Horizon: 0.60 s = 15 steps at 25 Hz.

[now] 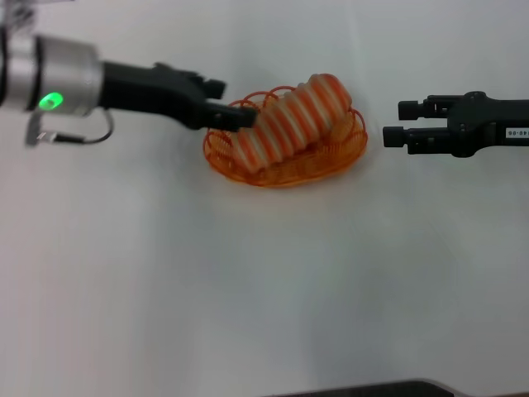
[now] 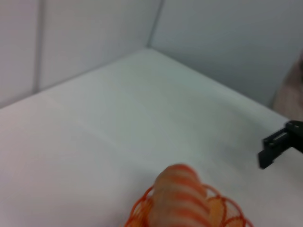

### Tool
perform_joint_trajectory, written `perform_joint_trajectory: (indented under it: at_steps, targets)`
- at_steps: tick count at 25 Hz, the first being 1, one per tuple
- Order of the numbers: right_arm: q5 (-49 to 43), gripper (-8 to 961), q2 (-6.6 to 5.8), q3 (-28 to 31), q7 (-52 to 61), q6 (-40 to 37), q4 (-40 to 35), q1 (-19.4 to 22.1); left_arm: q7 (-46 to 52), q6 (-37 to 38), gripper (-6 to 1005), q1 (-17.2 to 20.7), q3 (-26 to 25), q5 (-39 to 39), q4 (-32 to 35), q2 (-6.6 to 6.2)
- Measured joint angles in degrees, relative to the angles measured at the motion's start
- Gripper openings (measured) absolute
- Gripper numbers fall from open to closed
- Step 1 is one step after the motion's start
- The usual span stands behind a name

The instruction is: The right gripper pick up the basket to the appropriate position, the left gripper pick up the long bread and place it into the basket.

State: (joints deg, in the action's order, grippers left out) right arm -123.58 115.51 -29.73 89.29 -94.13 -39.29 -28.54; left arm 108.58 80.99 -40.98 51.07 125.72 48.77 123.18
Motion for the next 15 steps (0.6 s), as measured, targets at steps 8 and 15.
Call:
perform_joint_trajectory:
  at_steps: [8,15]
  targets:
    - [0.01,747,-0.09,0.09,-0.16,0.39,-0.06,-0.51,-11.89,8.89,786,9.09,-15.19,-6.15,-7.65,-2.34]
    - [0.01,748,0.30,-0.08,-0.14,0.46,-0.09,-1.02,-13.38,11.34,785,10.97,-17.02,-3.32,-8.53,-2.47]
